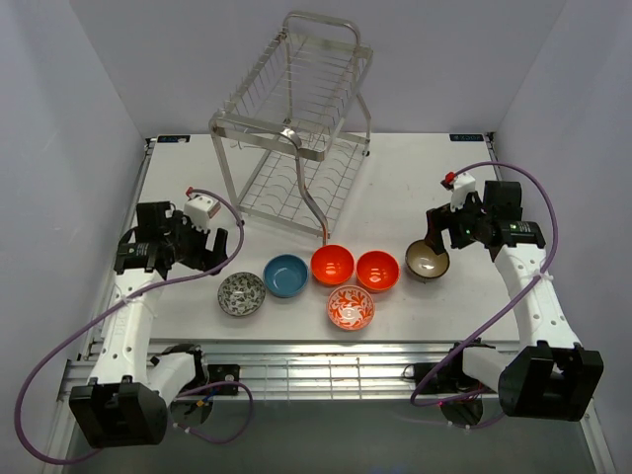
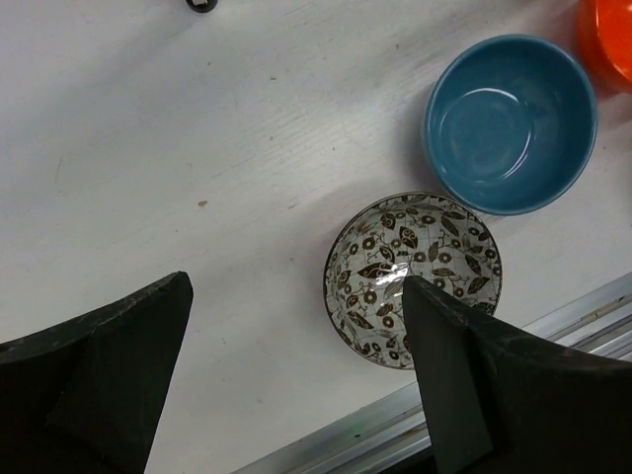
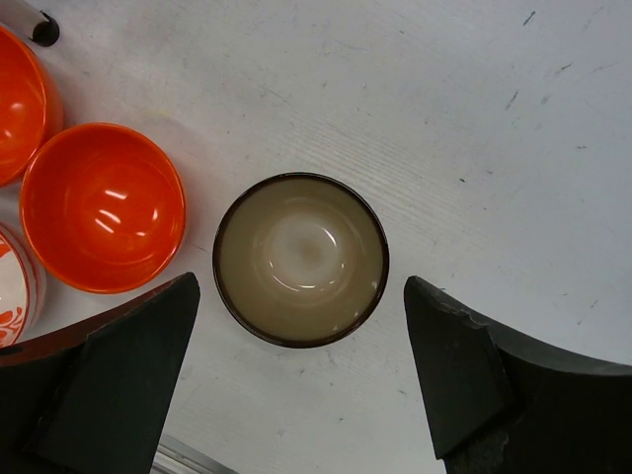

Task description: Load the bowls into the dish rack

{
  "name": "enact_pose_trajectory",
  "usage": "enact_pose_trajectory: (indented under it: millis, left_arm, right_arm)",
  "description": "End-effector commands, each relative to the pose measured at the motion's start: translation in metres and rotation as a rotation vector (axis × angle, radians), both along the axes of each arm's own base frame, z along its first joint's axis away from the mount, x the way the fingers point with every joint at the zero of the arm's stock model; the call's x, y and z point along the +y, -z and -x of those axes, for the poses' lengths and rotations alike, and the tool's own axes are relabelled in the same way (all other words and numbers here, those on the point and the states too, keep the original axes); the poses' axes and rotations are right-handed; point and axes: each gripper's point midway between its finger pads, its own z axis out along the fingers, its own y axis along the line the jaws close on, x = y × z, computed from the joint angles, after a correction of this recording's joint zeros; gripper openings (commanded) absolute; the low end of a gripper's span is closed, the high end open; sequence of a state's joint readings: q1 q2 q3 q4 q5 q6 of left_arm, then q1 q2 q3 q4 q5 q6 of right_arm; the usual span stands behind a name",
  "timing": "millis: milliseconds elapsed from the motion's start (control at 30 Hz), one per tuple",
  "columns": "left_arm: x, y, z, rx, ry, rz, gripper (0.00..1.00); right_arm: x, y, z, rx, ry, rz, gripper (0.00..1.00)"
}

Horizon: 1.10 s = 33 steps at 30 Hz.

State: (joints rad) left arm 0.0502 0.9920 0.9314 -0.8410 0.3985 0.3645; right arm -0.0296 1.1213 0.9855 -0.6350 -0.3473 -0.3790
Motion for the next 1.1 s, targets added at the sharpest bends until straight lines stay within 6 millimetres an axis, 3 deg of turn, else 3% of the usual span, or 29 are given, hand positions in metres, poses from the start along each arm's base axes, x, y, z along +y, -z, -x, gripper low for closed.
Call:
enact_pose_trajectory:
  millis: [0, 233, 333, 400, 600, 1067]
  left_arm:
    - [0.002, 0.020, 0.012, 0.047, 0.102, -0.060, 0.98]
    - [0.020, 0.075, 0.036, 0.199, 0.201, -0.205, 0.91]
    - [0.021, 0.087, 0.040, 0.220, 0.233, -0.218, 0.90]
    - [0.019, 0.089, 0.036, 0.211, 0.250, -0.213, 0.89]
    - [0.014, 0.109, 0.033, 0.288, 0.252, -0.181, 0.73]
    - [-0.001, 0.122, 0.023, 0.327, 0.237, -0.099, 0.66]
  right_arm:
    - [0.004, -0.003, 0.000, 0.009, -0.035, -0.004, 0.90]
    - [0.005, 0.008, 0.004, 0.047, -0.054, 0.000, 0.90]
    - [0.006, 0.010, 0.004, 0.056, -0.052, -0.010, 0.90]
    - [0.007, 0.011, 0.003, 0.064, -0.053, -0.018, 0.90]
    - [0.010, 0.016, 0.004, 0.088, -0.053, -0.035, 0.90]
    - [0.014, 0.019, 0.006, 0.099, -0.063, -0.057, 0.90]
